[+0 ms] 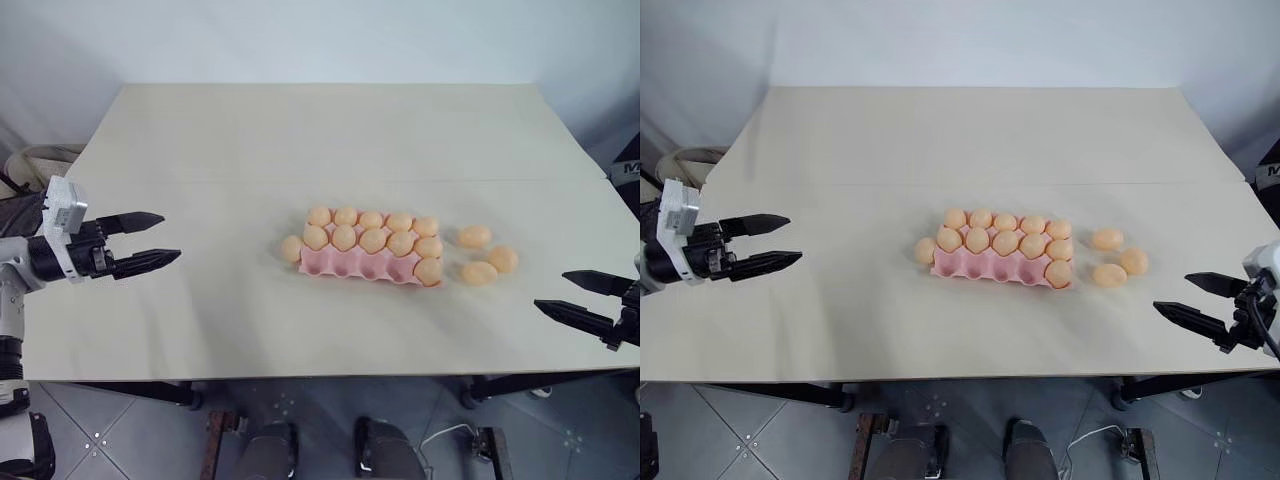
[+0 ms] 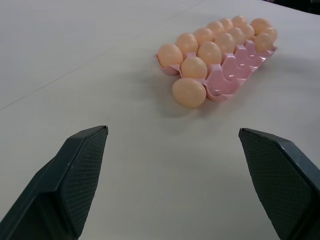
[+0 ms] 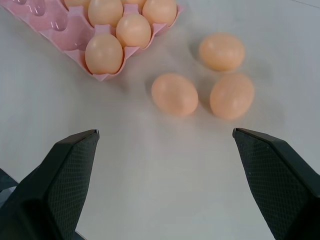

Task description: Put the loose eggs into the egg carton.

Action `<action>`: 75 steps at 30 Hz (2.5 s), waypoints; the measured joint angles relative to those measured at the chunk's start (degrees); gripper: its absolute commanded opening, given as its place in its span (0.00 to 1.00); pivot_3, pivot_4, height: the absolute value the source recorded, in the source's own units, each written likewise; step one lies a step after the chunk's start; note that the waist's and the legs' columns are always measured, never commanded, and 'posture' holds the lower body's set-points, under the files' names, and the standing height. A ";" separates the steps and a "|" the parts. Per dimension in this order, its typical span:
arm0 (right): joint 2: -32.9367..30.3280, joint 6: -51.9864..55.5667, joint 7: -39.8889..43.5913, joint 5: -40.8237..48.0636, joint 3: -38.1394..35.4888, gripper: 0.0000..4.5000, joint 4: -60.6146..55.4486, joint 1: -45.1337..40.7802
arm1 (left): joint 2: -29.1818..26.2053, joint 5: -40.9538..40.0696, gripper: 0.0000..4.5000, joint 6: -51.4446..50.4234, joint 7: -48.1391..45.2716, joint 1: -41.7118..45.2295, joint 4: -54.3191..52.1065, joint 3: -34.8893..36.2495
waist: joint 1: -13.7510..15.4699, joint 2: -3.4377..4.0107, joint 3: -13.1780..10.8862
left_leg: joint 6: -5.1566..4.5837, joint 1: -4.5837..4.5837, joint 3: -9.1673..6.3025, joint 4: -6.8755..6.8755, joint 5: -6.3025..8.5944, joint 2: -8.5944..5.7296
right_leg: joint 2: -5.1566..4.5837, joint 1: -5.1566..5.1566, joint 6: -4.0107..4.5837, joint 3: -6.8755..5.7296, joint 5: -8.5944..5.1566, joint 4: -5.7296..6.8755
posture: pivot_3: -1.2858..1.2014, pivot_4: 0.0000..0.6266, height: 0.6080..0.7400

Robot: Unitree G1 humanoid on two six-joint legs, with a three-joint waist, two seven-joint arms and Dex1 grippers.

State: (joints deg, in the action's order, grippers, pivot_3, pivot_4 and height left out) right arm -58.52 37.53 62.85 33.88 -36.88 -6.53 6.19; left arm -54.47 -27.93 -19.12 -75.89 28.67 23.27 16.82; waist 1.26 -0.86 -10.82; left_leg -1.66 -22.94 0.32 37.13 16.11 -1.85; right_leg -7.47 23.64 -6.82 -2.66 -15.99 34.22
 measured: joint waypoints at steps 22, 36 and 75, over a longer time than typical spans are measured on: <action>4.20 0.59 -12.18 -0.80 0.03 1.00 -2.62 -3.32 | 3.32 -0.54 0.99 1.58 0.37 2.06 -0.18 -1.82 | 0.09 0.00 0.00 | -0.01 0.04 0.08 0.19 -0.02 -0.01 | -0.01 0.01 -0.03 -0.10 0.02 0.27 | 0.52 0.24 1.00; 11.48 10.31 -32.40 -3.22 13.21 1.00 -6.53 -18.57 | 8.64 -3.02 0.99 7.49 -10.06 6.63 2.45 -2.81 | -0.06 0.00 0.00 | 0.01 0.06 0.21 0.26 -0.14 -0.02 | 0.01 0.07 -0.01 -0.18 0.03 0.46 | 0.52 0.24 1.00; 16.34 4.70 -31.83 -16.94 30.33 0.50 5.79 -26.09 | 13.32 -2.26 1.00 10.55 -10.04 10.80 5.96 -6.07 | -0.70 0.00 0.00 | -0.37 -0.11 0.38 0.61 -0.04 -0.19 | -0.04 0.10 -0.31 -0.29 0.19 0.71 | 0.52 0.24 1.00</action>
State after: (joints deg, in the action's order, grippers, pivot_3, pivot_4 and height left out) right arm -42.18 42.23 31.02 16.94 -6.56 -0.74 -19.89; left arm -41.14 -30.18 -8.57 -85.93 39.47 29.23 10.75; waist 0.55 -0.86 -10.83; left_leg -2.03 -23.06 0.70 37.74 16.08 -2.04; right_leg -7.51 23.74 -7.13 -2.95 -15.80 34.93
